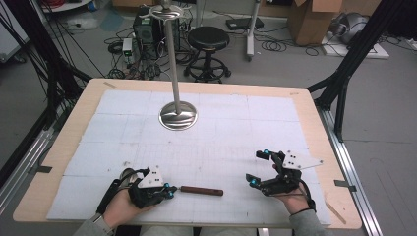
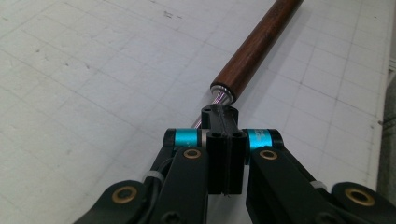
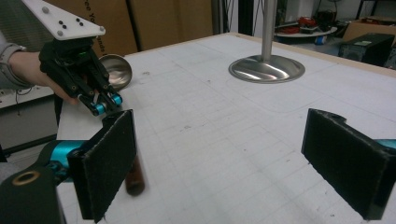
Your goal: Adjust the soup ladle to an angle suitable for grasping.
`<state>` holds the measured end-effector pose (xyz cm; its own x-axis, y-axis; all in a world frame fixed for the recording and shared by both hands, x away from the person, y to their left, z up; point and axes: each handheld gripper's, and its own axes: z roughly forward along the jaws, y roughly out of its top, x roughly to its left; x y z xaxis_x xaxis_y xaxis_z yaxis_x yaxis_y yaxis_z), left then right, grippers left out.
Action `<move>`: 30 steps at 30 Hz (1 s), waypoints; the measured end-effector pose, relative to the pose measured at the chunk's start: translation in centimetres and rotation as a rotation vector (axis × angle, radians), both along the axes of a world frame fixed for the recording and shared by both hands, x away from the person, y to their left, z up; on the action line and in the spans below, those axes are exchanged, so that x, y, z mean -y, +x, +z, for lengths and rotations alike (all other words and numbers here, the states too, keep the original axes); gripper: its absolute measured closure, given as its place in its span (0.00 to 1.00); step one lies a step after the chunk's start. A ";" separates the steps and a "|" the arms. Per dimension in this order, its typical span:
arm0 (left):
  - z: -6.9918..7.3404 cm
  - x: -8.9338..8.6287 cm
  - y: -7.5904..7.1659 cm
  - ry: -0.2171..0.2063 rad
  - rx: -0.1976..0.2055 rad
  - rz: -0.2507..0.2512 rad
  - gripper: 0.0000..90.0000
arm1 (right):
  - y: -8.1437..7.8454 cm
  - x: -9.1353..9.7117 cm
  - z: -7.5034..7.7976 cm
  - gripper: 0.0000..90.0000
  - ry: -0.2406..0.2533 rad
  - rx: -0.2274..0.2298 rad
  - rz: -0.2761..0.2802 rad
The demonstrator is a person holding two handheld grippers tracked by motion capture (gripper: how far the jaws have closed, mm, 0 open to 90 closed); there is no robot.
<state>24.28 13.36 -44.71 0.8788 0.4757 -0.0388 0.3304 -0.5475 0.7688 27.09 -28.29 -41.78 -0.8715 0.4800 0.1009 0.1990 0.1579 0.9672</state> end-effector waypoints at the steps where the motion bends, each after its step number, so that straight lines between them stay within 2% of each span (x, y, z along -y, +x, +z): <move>1: 0.0 0.1 0.1 0.000 0.000 0.006 1.00 | 0.0 0.0 0.0 0.11 0.000 0.001 0.001; 8: 0.1 0.6 1.2 0.013 0.007 0.065 1.00 | 0.0 0.0 0.0 0.11 -0.001 0.003 0.001; 16: 0.2 0.9 1.8 0.017 0.000 0.088 1.00 | 0.1 0.0 0.0 0.11 -0.001 0.003 0.004; 20: 0.2 1.4 2.0 0.033 0.018 0.122 1.00 | 0.1 0.0 0.0 0.11 -0.001 0.004 0.002; 30: 0.0 2.5 2.0 0.052 0.068 0.168 1.00 | 0.1 0.0 0.0 0.11 -0.002 0.005 0.003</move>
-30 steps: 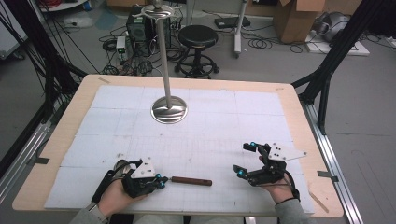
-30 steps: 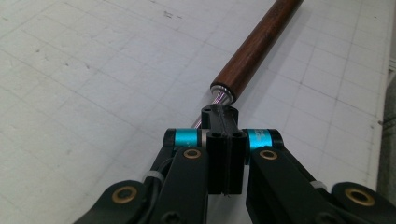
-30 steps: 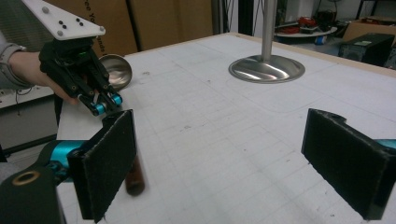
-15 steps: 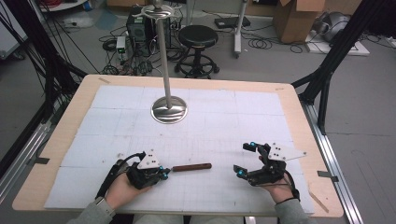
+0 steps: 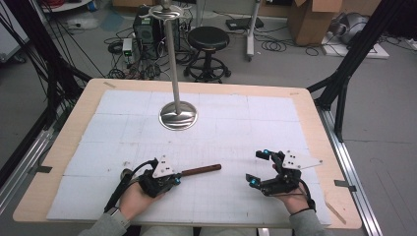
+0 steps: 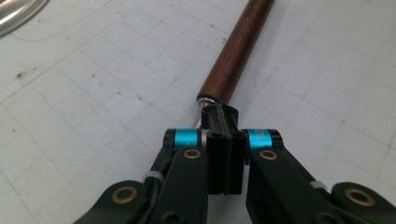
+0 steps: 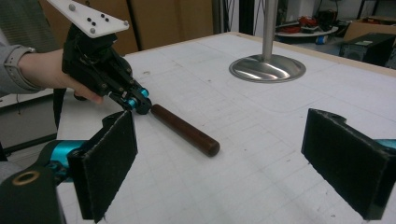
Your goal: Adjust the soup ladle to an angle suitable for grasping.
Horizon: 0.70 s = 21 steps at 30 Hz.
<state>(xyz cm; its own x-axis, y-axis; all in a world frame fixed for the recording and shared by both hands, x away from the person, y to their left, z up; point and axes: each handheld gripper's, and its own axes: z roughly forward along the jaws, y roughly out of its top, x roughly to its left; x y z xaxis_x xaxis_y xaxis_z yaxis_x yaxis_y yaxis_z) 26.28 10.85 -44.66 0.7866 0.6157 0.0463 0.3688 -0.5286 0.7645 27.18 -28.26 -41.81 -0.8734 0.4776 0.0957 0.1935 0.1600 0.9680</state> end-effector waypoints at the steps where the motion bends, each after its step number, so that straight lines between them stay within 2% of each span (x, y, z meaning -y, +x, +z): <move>1: 0.0 0.2 -0.1 0.007 0.012 0.004 1.00 | 0.0 0.0 0.0 0.11 0.000 -0.002 0.002; 7: 0.1 0.1 -0.1 0.001 0.012 0.003 1.00 | 0.0 0.0 0.0 0.11 0.003 -0.001 0.001; 8: 0.4 0.0 -0.3 -0.018 0.014 -0.006 1.00 | 0.0 0.0 0.0 0.11 0.000 -0.002 0.003; 9: 0.4 0.0 -0.3 -0.018 0.014 -0.006 1.00 | 0.0 0.0 0.0 0.11 0.000 -0.002 0.003; 10: 1.0 -0.4 -0.7 -0.056 0.013 -0.021 1.00 | 0.0 0.0 0.0 0.11 0.002 -0.001 0.004; 13: 1.6 -0.8 -1.0 -0.074 0.018 -0.028 1.00 | -0.1 0.0 0.0 0.11 0.003 -0.005 0.003; 14: 2.1 -1.5 -1.2 -0.107 0.022 -0.037 1.00 | -0.1 0.0 0.1 0.11 0.003 0.001 0.004; 15: 2.1 -1.5 -1.2 -0.107 0.022 -0.037 1.00 | -0.1 0.0 0.1 0.11 0.003 0.001 0.004; 19: 3.6 -3.6 -1.3 -0.197 0.039 -0.054 1.00 | -0.1 0.0 0.0 0.11 0.001 0.000 0.005; 20: 3.6 -3.6 -1.3 -0.197 0.039 -0.054 1.00 | -0.1 0.0 0.0 0.11 0.001 -0.002 0.004; 21: 4.0 -4.4 -1.1 -0.227 0.037 -0.064 0.99 | -0.1 0.0 0.0 0.11 0.001 -0.004 0.003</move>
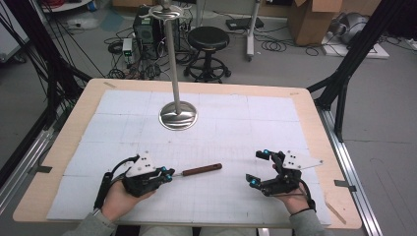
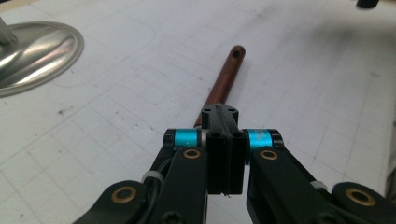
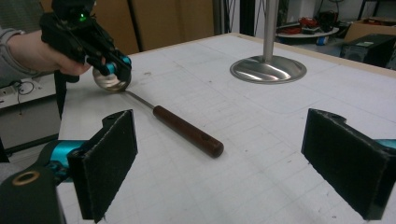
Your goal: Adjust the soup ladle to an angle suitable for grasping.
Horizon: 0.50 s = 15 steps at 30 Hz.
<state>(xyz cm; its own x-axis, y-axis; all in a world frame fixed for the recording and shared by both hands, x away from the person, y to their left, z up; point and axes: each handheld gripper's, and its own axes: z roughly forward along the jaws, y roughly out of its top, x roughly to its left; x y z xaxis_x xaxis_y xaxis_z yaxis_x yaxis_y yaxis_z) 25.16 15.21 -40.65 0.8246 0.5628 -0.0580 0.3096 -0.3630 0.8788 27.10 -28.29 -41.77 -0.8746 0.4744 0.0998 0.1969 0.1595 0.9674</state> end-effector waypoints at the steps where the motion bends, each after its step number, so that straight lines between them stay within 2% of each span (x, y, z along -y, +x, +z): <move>1: 0.2 -0.3 0.0 -0.008 0.005 -0.005 0.98 | 0.0 0.0 0.0 0.11 0.000 0.001 0.000; 4: 0.5 -0.9 0.1 -0.014 0.012 -0.032 0.94 | 0.0 0.0 0.0 0.11 0.001 0.000 -0.001; 5: 0.7 -1.2 0.1 -0.019 0.018 -0.060 0.92 | 0.0 0.0 0.0 0.11 0.001 -0.001 0.000; 6: 0.7 -1.2 0.1 -0.019 0.018 -0.060 0.91 | 0.0 0.0 0.0 0.11 0.001 -0.001 0.000; 7: 0.9 -1.6 0.2 -0.009 0.023 -0.083 0.89 | 0.0 0.0 0.0 0.11 0.001 0.001 0.002; 10: 1.1 -1.9 0.3 -0.009 0.031 -0.087 0.85 | 0.0 0.0 0.0 0.11 0.002 -0.002 0.002; 11: 1.2 -2.2 0.5 -0.025 0.015 -0.102 0.82 | 0.0 0.0 -0.1 0.11 0.003 -0.005 0.003; 12: 1.2 -2.2 0.5 -0.025 0.015 -0.102 0.78 | 0.1 0.0 -0.1 0.11 0.000 -0.003 0.005; 13: 1.3 -2.5 0.7 -0.005 0.012 -0.130 0.74 | 0.1 0.0 -0.1 0.11 0.000 -0.006 0.006; 15: 1.4 -2.5 0.8 0.002 0.010 -0.143 0.64 | 0.1 0.0 -0.1 0.11 -0.001 -0.009 0.006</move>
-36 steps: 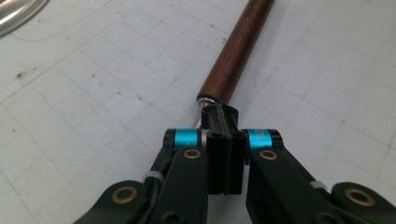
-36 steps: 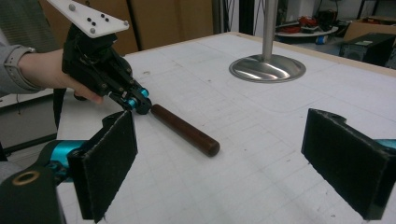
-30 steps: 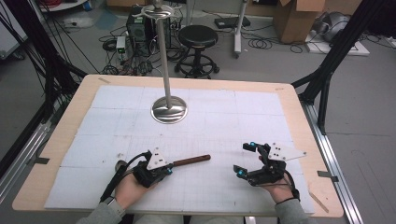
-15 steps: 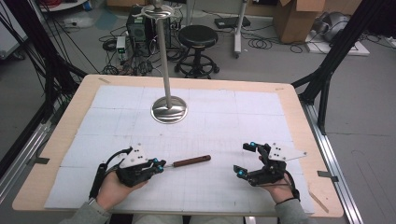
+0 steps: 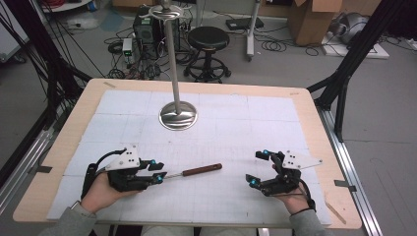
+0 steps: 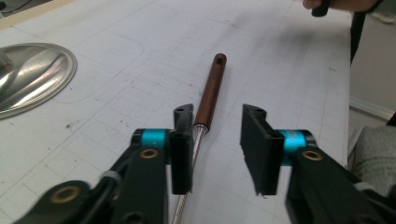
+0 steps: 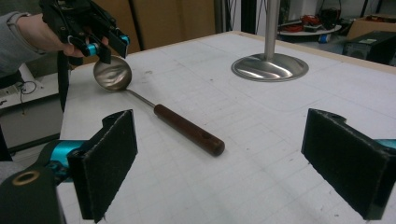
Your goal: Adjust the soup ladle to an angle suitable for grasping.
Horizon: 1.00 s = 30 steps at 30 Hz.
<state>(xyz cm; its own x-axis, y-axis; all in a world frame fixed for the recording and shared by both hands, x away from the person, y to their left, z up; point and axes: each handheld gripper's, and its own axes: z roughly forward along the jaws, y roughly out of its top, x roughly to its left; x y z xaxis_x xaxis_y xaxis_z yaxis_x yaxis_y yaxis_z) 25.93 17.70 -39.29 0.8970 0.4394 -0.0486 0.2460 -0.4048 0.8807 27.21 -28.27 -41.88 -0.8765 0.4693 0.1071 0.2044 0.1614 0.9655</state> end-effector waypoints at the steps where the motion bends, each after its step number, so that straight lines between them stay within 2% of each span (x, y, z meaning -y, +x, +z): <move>1: 0.0 0.0 0.1 0.005 -0.007 -0.015 0.64 | 0.0 0.0 0.0 0.11 0.000 0.000 0.000; 2: 0.1 -0.1 0.2 0.014 0.003 -0.042 0.57 | 0.0 0.0 0.0 0.11 0.000 0.001 0.000; 3: 0.1 -0.1 0.2 0.014 0.003 -0.042 0.56 | 0.0 0.0 0.0 0.11 0.000 0.000 -0.001; 4: 0.2 -0.1 0.3 0.028 0.019 -0.076 0.54 | 0.0 -0.1 0.0 0.11 -0.001 -0.002 0.000; 7: 0.5 -0.1 0.5 0.047 0.025 -0.100 0.50 | 0.0 -0.1 0.0 0.11 -0.001 -0.003 0.001; 8: 0.9 -0.1 0.6 0.039 0.032 -0.121 0.46 | 0.0 0.0 -0.1 0.11 0.001 0.005 -0.001; 10: 1.2 -0.1 0.8 0.038 0.018 -0.132 0.41 | 0.1 0.0 -0.1 0.11 -0.001 -0.002 -0.004; 12: 1.5 -0.2 1.1 0.046 0.002 -0.127 0.37 | 0.1 0.0 -0.1 0.11 0.000 -0.004 -0.004; 15: 1.6 -0.3 1.4 0.041 0.014 -0.115 0.28 | 0.1 0.0 -0.1 0.11 -0.002 -0.006 -0.004; 16: 1.6 -0.4 1.6 0.030 0.002 -0.117 0.28 | 0.2 0.0 -0.1 0.11 -0.005 -0.004 -0.005; 17: 1.7 -0.8 2.1 0.008 -0.041 -0.111 0.25 | 0.2 -0.1 -0.2 0.11 -0.008 -0.008 0.000; 19: 1.8 -1.0 2.3 0.007 -0.053 -0.102 0.24 | 0.1 -0.2 -0.2 0.11 -0.007 -0.014 0.006; 20: 1.9 -1.1 2.7 0.024 -0.062 -0.094 0.20 | 0.2 -0.2 -0.2 0.11 -0.008 -0.011 0.009; 25: 2.7 -0.9 3.3 0.081 -0.043 -0.132 0.22 | 0.2 -0.2 -0.2 0.11 -0.006 -0.016 0.008; 29: 2.6 -0.7 3.6 0.096 -0.053 -0.148 0.22 | 0.2 -0.2 -0.2 0.11 -0.010 -0.011 0.010; 30: 2.3 -0.4 3.8 0.110 -0.070 -0.170 0.23 | 0.2 -0.3 -0.2 0.11 -0.010 -0.011 0.010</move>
<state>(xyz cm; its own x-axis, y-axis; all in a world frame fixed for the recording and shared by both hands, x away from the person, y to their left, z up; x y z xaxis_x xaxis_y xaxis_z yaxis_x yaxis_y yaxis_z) 29.74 18.13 -36.96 0.9549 0.2878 -0.0736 0.2250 -0.5387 0.8119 27.37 -28.02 -42.08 -0.8801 0.4614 0.1123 0.2134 0.1730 0.9615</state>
